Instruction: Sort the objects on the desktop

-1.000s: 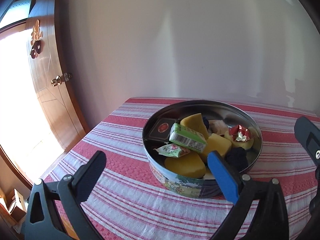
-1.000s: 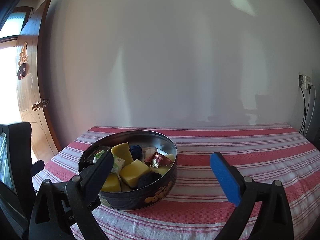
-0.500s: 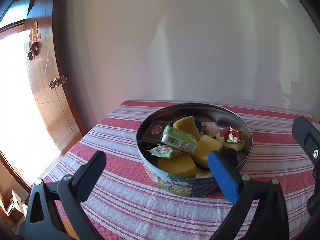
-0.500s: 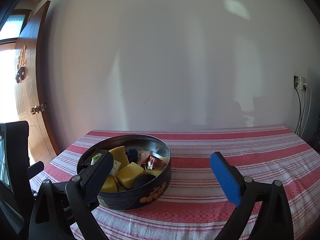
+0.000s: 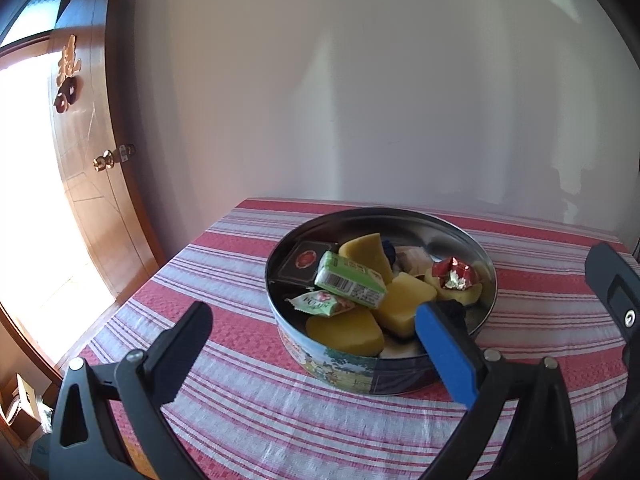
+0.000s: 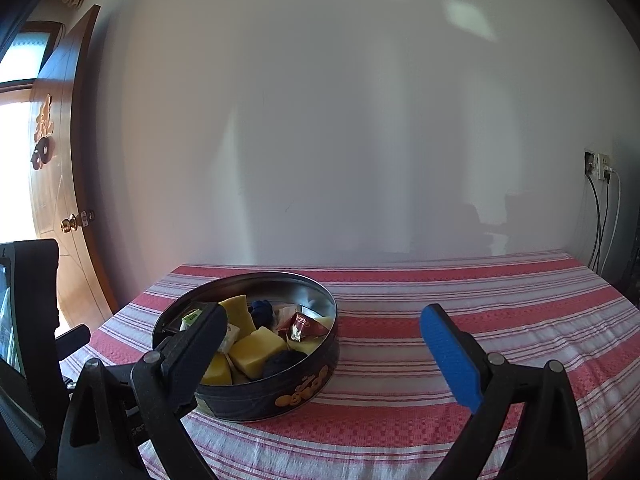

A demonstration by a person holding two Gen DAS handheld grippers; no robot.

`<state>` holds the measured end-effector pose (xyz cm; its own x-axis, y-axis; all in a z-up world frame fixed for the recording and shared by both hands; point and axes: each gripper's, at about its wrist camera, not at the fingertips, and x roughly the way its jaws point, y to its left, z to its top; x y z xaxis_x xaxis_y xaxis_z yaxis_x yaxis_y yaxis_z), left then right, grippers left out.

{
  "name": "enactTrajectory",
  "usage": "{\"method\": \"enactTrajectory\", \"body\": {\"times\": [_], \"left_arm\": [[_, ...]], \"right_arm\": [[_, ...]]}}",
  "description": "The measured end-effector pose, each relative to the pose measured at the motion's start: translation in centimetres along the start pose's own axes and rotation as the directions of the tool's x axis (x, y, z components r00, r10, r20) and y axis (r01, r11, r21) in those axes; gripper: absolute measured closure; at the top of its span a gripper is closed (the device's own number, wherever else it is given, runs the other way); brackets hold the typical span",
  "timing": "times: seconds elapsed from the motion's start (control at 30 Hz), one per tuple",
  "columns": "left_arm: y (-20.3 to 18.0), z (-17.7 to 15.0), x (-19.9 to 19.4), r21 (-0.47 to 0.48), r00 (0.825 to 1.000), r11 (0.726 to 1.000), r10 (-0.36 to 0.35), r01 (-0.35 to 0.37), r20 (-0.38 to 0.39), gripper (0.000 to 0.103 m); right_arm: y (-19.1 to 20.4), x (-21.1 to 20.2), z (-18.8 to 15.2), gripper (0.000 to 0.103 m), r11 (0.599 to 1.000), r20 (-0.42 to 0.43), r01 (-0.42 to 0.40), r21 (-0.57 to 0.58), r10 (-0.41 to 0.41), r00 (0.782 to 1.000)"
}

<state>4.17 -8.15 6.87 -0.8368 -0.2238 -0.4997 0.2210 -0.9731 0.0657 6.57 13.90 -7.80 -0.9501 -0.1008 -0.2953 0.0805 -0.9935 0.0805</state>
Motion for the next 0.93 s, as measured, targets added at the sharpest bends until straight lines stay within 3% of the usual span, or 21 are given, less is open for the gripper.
{"method": "enactTrajectory", "body": {"times": [0.33,0.93], "left_arm": [[-0.22,0.05,0.03,-0.012,0.999,0.999,-0.042,0.042,-0.012,0.000],[-0.25,0.37,0.41,-0.008,1.000,1.000,-0.021,0.021,-0.009,0.000]], "right_arm": [[-0.35,-0.05,0.03,0.004,1.000,0.002,-0.011,0.001,0.011,1.000],[-0.70,0.39,-0.12,0.004,1.000,-0.012,-0.018,-0.002,0.018,1.000]]}}
